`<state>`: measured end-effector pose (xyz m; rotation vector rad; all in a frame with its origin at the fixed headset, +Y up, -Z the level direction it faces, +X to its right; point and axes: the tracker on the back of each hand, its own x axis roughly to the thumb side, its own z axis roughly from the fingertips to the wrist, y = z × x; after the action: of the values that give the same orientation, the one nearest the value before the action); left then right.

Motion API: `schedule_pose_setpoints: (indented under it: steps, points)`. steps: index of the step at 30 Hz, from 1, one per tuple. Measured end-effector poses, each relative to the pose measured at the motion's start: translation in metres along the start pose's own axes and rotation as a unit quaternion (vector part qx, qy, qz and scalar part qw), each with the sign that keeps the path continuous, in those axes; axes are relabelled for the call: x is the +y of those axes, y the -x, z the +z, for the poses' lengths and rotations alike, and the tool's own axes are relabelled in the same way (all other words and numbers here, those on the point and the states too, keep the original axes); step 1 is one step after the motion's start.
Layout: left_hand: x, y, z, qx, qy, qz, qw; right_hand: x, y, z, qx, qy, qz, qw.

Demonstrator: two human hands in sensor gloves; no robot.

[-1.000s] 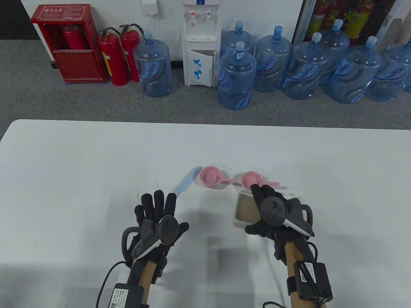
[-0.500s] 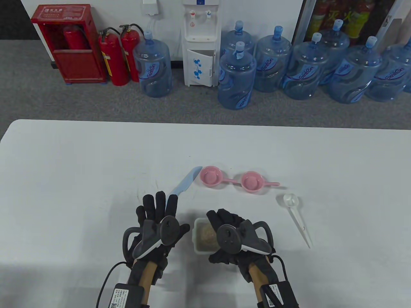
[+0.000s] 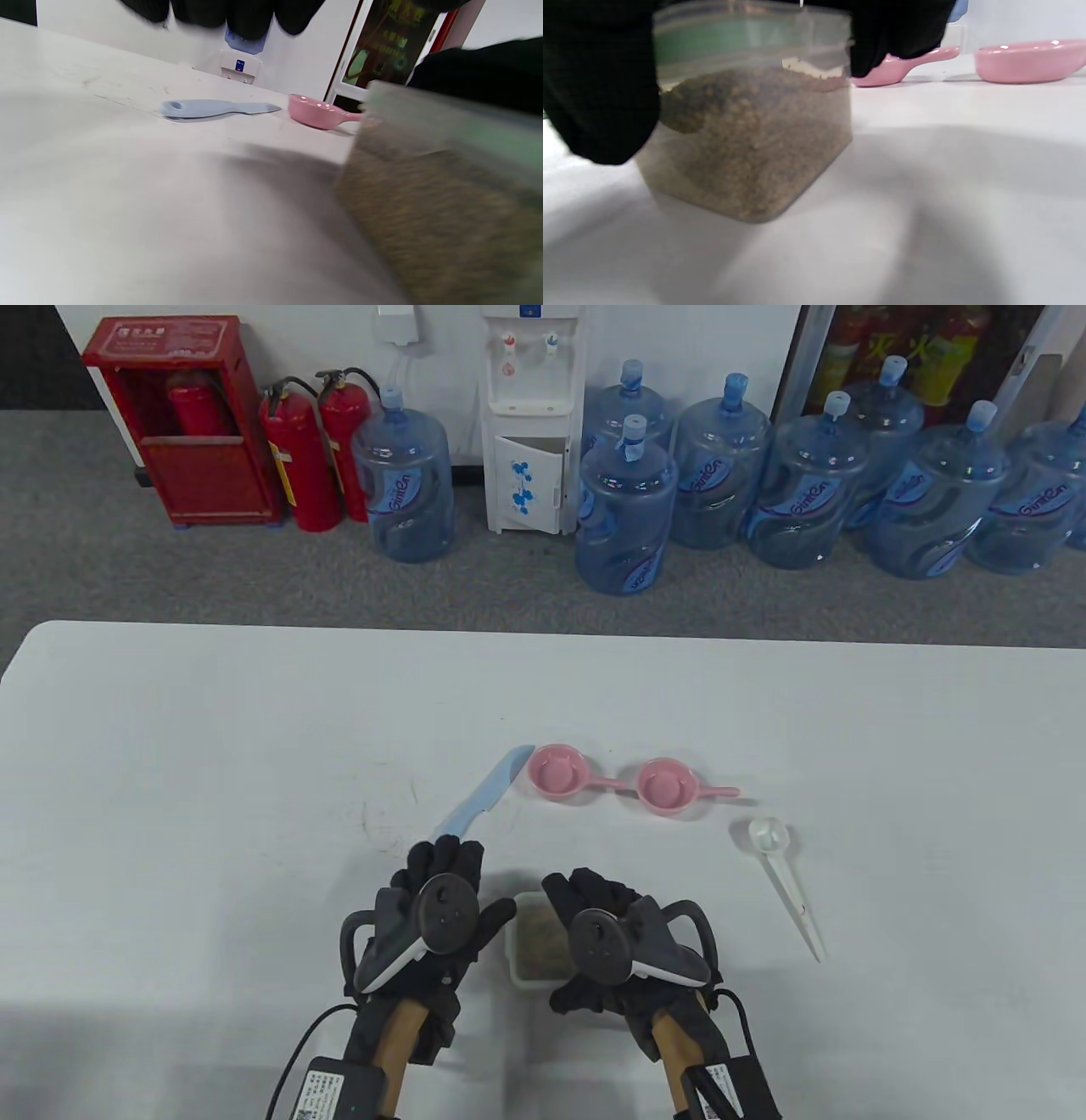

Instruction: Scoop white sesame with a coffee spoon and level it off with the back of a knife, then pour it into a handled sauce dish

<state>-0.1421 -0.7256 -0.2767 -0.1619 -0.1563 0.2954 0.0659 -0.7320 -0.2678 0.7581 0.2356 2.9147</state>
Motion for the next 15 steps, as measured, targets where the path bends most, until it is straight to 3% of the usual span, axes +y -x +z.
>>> schedule_pose_setpoints:
  steps: [7, 11, 15]
  points:
    - [-0.017, -0.017, -0.005, 0.039, 0.076, 0.035, 0.996, 0.000, 0.001, 0.001, -0.002, -0.001, -0.003, 1.000]
    - [-0.024, -0.015, -0.012, 0.034, 0.076, 0.019, 0.996, 0.000, 0.000, 0.001, 0.003, -0.005, 0.003, 1.000]
    - [-0.026, -0.010, -0.017, 0.047, 0.107, 0.067, 0.991, 0.000, 0.001, 0.001, 0.003, -0.006, -0.002, 1.000]
